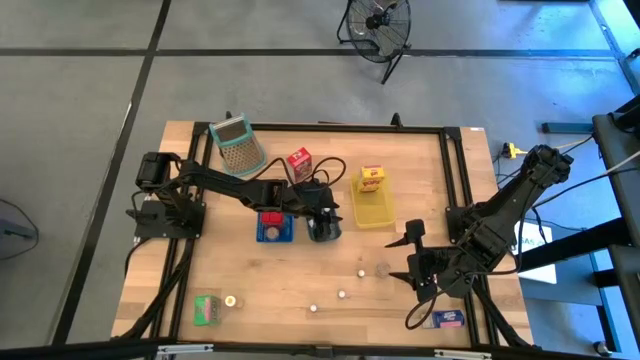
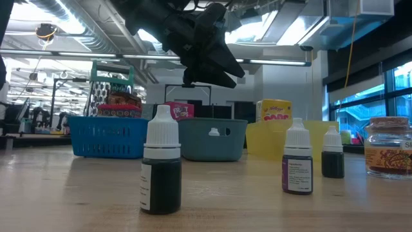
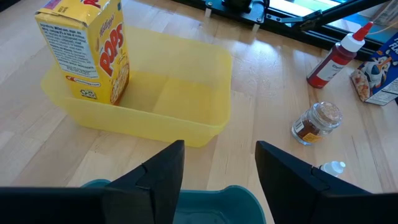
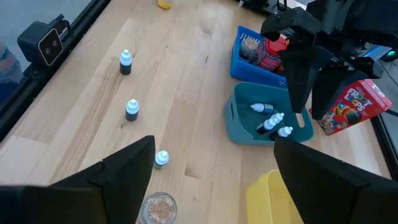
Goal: Pick & Place Kitchen Items
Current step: Put the red cereal box into the yellow bin
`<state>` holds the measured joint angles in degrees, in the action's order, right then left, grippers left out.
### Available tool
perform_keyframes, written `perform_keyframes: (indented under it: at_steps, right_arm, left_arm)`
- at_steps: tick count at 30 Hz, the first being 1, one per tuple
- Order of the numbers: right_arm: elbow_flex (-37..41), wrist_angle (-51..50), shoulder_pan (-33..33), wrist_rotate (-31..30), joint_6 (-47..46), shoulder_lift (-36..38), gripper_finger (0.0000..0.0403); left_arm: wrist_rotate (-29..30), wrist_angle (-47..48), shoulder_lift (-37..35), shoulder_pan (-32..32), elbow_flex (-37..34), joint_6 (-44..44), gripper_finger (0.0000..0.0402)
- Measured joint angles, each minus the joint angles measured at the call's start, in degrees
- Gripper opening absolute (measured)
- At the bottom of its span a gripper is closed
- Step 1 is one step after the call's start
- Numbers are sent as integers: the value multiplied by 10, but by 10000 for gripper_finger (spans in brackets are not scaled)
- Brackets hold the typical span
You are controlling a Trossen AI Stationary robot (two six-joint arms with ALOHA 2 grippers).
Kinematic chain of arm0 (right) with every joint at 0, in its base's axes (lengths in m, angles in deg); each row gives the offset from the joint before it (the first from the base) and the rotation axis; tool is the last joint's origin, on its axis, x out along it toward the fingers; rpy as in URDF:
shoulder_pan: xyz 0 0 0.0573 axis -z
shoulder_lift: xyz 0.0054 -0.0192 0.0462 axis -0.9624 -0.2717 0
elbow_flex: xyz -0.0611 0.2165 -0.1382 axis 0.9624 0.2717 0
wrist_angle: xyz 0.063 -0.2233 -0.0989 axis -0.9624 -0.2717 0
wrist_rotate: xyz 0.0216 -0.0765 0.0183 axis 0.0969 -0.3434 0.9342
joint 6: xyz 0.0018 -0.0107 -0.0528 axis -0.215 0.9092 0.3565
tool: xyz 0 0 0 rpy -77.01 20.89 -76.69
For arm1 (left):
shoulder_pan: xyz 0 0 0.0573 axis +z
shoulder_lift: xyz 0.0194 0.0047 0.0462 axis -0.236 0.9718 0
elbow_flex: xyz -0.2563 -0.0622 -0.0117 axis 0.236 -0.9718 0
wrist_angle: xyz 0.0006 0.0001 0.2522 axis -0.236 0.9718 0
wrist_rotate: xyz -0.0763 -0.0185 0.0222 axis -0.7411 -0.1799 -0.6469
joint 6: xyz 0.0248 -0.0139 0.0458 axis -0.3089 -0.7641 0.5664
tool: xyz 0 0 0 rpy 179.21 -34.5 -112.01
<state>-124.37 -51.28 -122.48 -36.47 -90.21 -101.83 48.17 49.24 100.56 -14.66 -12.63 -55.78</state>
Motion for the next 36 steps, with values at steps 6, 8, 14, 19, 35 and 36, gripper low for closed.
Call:
perform_keyframes:
  at_steps: [6,8,14,19,35,36]
  right_arm:
    - [0,0,0,0,0,0,332]
    - [0,0,0,0,0,0,332]
    - [0,3,6,10,44,0,332]
    - [0,24,7,15,61,0,332]
    - [0,95,10,69,83,0,332]
    - [0,104,10,82,83,0,332]
  left_arm:
    - [0,0,0,0,0,0,192]
    - [0,0,0,0,0,0,192]
    - [0,0,0,0,0,0,192]
    - [0,0,0,0,0,0,193]
    - [21,-25,1,0,0,0,192]
    - [26,-32,1,0,0,0,192]
